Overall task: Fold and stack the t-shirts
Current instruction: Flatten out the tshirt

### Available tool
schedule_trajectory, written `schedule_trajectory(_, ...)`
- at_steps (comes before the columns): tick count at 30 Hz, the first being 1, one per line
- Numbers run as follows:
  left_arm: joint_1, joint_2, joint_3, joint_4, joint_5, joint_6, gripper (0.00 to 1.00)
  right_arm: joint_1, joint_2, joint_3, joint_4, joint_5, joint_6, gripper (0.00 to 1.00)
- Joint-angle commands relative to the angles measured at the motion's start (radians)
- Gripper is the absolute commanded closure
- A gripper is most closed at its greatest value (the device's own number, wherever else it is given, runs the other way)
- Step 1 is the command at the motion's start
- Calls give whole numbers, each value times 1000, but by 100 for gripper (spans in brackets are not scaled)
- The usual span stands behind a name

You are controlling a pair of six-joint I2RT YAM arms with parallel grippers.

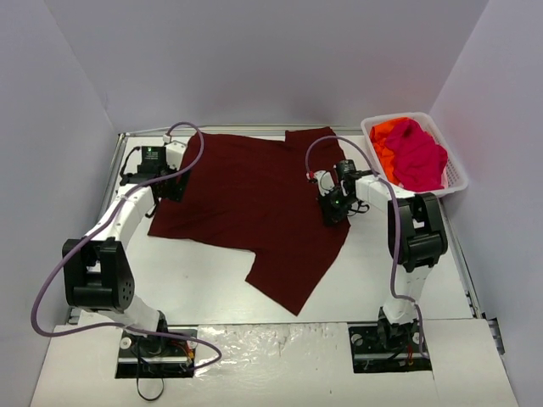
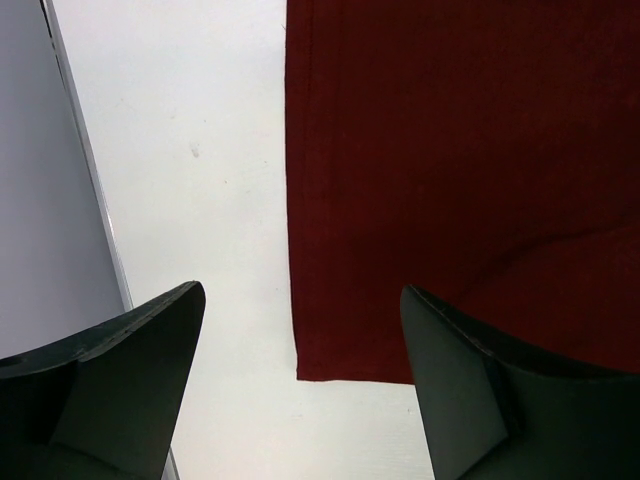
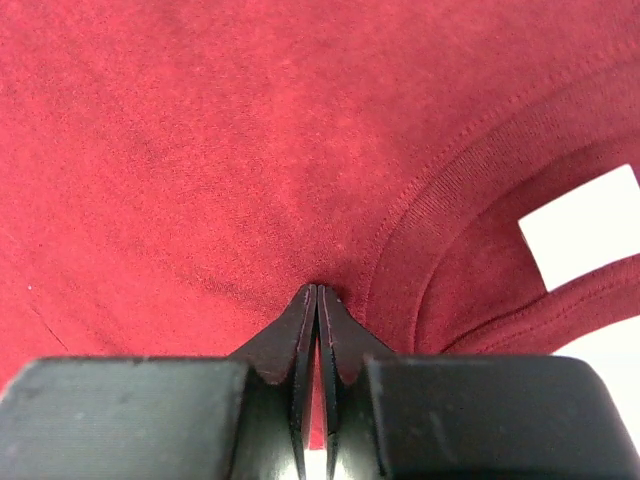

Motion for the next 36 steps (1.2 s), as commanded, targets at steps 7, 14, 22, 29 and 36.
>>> schedule_trajectory(7,10,-129,-70,-7,33,-6,22,-138,-48,-63,-50,85,-68,100)
schedule_trajectory(14,8,-196,-132,-22,68,14,22,-170,-14,18,-67,96,-98,100)
schedule_trajectory(22,-23,-258,-226,-36,106,109,22,-183,27,102,-73,55,-109,100)
schedule_trajectory(29,-135,-348,-326,-66,89,350,23,-204,-222,49,-169,-114,-118,88)
schedule_trajectory(36,-152,-390,-419,-77,108,595,23,-207,-519,-77,-191,-130,-91,57)
